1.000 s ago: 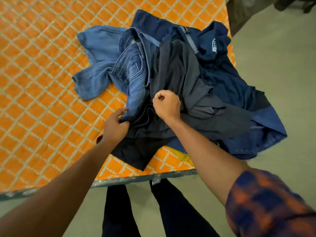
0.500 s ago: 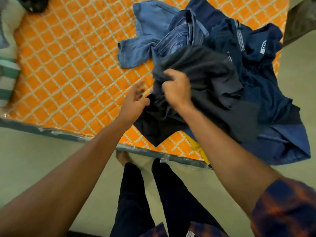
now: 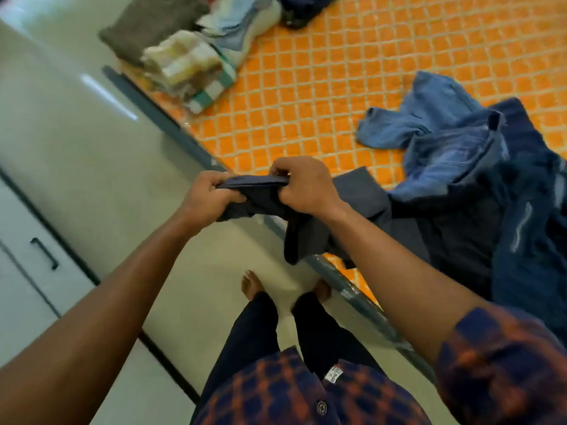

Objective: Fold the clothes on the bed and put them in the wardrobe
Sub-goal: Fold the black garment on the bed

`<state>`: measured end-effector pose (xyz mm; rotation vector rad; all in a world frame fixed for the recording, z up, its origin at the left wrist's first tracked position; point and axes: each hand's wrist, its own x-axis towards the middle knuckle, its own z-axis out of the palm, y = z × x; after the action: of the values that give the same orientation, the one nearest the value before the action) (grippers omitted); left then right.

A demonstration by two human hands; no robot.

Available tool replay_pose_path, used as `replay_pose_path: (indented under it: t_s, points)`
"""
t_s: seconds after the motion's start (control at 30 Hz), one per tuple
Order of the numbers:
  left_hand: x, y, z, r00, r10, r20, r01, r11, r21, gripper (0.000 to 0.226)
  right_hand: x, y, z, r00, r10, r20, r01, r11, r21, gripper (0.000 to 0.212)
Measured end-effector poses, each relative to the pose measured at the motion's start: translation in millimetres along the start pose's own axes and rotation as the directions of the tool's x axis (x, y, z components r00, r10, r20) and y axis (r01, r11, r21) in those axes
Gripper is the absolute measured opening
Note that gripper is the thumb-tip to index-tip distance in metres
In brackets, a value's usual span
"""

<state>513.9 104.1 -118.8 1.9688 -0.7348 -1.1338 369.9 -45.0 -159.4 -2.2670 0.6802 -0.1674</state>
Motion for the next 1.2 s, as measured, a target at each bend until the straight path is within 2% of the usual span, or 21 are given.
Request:
replay_pose_path:
  t_s: [0.07,0.13,0.23,0.3,0.43,0.5,0.57,0.63,0.7,0.77,0.8,0.83,0.9,0.97,1.03,1.07,1.13,1.2]
  points:
    - [-25.7,-12.1,-33.5,0.997,-0.076,-0.03,0.074,0.995,-0.069,0.011,6.7,-14.5,15.1,0.997,-0.066,-0.048,0.06,0.991,-0.121,0.03]
    - [-49.2,-28.1,-65.3,0.985,-0.107,-0.136,0.092,0.99,-0.111,0.016,12.1,-23.1,26.5,0.997,-0.046,-0.068,0.035,0.986,-0.161,0.03]
    - [-87.1,-65.7,-114.5,0.934,-0.177,-0.312,0.131,0.978,-0.164,0.018,17.0,-37.5,43.5,0.993,0.074,-0.09,-0.084,0.99,-0.111,0.031]
    - [-108.3,-87.5,-135.8,0.911,-0.204,-0.359,0.148,0.973,-0.177,0.023,19.5,-47.8,50.6,0.987,0.133,-0.09,-0.14,0.987,-0.074,0.036]
    - [-170.5,-140.9,-183.3,0.827,-0.288,-0.482,0.122,0.93,-0.348,0.031,35.8,-95.8,83.3,0.988,0.154,0.021,-0.153,0.988,-0.033,0.035]
    - [-201.7,-168.0,-201.6,0.752,-0.336,-0.567,0.067,0.895,-0.441,0.021,41.1,-114.9,98.1,0.986,0.143,0.086,-0.143,0.99,-0.013,0.03]
    - [-231.7,-192.5,-215.2,0.669,-0.388,-0.634,0.019,0.862,-0.507,0.004,49.3,-136.1,109.2,0.975,0.149,0.168,-0.17,0.978,0.124,0.018]
    - [-261.8,-208.9,-224.1,0.611,-0.408,-0.678,0.011,0.861,-0.508,0.019,55.9,-159.4,120.7,0.935,0.153,0.321,-0.251,0.923,0.292,0.02]
    - [-283.8,-217.5,-229.1,0.631,-0.386,-0.673,0.02,0.875,-0.484,0.023,61.5,-181.2,126.9,0.848,0.127,0.515,-0.361,0.849,0.386,0.02]
    - [-311.2,-221.5,-239.4,0.706,-0.397,-0.587,0.053,0.855,-0.515,0.021,65.4,-210.6,131.5,0.755,0.063,0.652,-0.433,0.796,0.423,0.01]
    - [-322.5,-218.5,-244.5,0.772,-0.405,-0.49,0.081,0.828,-0.555,0.019,67.9,-224.4,128.2,0.721,0.04,0.692,-0.468,0.765,0.443,0.019]
    - [-333.1,-213.7,-248.9,0.83,-0.401,-0.387,0.092,0.784,-0.614,0.027,71.8,-236.4,123.6,0.691,0.021,0.723,-0.502,0.733,0.459,0.027]
    - [-351.2,-204.7,-255.9,0.897,-0.33,-0.293,0.009,0.677,-0.736,0.043,78.3,-260.3,113.0,0.651,-0.027,0.758,-0.593,0.606,0.531,0.025]
    - [-356.6,-204.8,-250.5,0.88,-0.331,-0.34,-0.125,0.53,-0.839,0.053,83.3,-273.9,107.4,0.667,-0.042,0.744,-0.644,0.47,0.604,0.026]
    - [-344.6,-213.2,-237.6,0.839,-0.433,-0.331,-0.131,0.43,-0.893,0.052,86.8,-279.6,111.5,0.693,0.025,0.721,-0.665,0.408,0.625,0.04]
    - [-336.9,-212.8,-228.2,0.819,-0.486,-0.305,-0.08,0.429,-0.9,0.044,87.1,-280.3,115.7,0.692,0.093,0.716,-0.688,0.385,0.616,0.046]
    - [-325.4,-209.4,-213.8,0.777,-0.559,-0.288,0.027,0.487,-0.873,0.03,92.8,-276.7,125.6,0.682,0.27,0.68,-0.724,0.38,0.575,0.04]
    - [-320.9,-202.7,-201.0,0.785,-0.542,-0.302,0.001,0.488,-0.873,0.023,101.3,-262.2,127.0,0.647,0.389,0.656,-0.762,0.327,0.559,0.031]
